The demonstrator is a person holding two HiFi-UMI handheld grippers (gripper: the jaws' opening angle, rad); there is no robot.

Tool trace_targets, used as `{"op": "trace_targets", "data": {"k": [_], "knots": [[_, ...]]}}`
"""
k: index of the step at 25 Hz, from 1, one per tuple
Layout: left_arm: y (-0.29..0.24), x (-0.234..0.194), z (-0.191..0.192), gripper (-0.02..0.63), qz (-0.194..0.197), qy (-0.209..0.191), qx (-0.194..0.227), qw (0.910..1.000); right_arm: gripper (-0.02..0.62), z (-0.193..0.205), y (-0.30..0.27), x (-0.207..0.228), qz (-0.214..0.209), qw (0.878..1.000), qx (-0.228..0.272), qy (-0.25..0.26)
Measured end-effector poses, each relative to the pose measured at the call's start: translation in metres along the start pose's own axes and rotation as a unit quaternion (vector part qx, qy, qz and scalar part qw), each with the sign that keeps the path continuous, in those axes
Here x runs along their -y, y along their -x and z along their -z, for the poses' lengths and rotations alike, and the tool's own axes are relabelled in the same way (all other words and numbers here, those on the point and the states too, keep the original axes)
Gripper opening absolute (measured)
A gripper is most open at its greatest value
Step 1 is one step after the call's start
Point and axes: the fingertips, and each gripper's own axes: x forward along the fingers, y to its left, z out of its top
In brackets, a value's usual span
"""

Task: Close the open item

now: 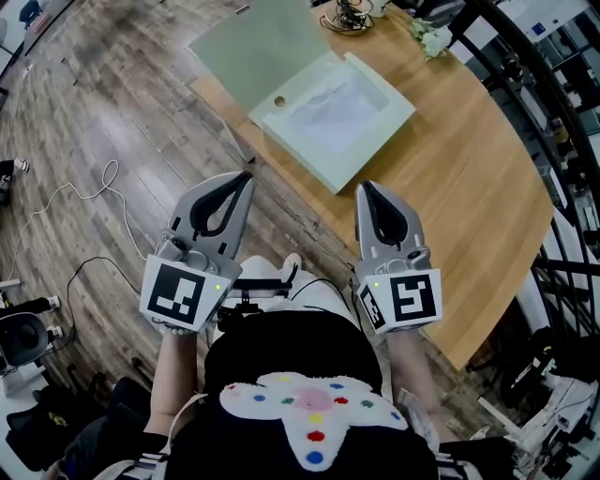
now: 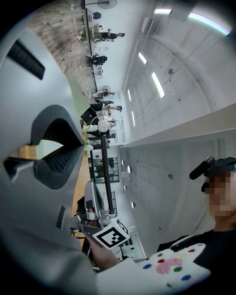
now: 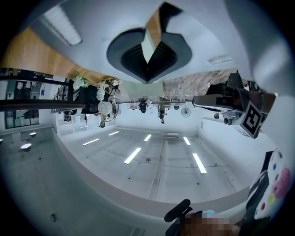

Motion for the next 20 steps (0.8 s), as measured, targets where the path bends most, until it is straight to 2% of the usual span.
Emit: {"op": "trace_targets", "data": {"k": [12, 16, 20], "knots": [[-0.015, -0.017, -0.005, 0.006, -0.005, 0.001, 0.008, 1.0000, 0.009, -0.006, -0.008, 0.007, 0.010, 1.000, 0.012, -0.001], [-0.023, -0.037, -0.003, 0.006, -0.015, 0.010, 0.001, 0.9998, 0.009, -0.007, -0.017, 0.011, 0.020, 1.000, 0.008, -0.002], [-0.035, -0.063, 0.002, 0.021, -0.015, 0.035, 0.008, 0.9992, 0.009, -0.008, -0.031, 0.015, 0.027, 1.000, 0.001, -0.006]]}}
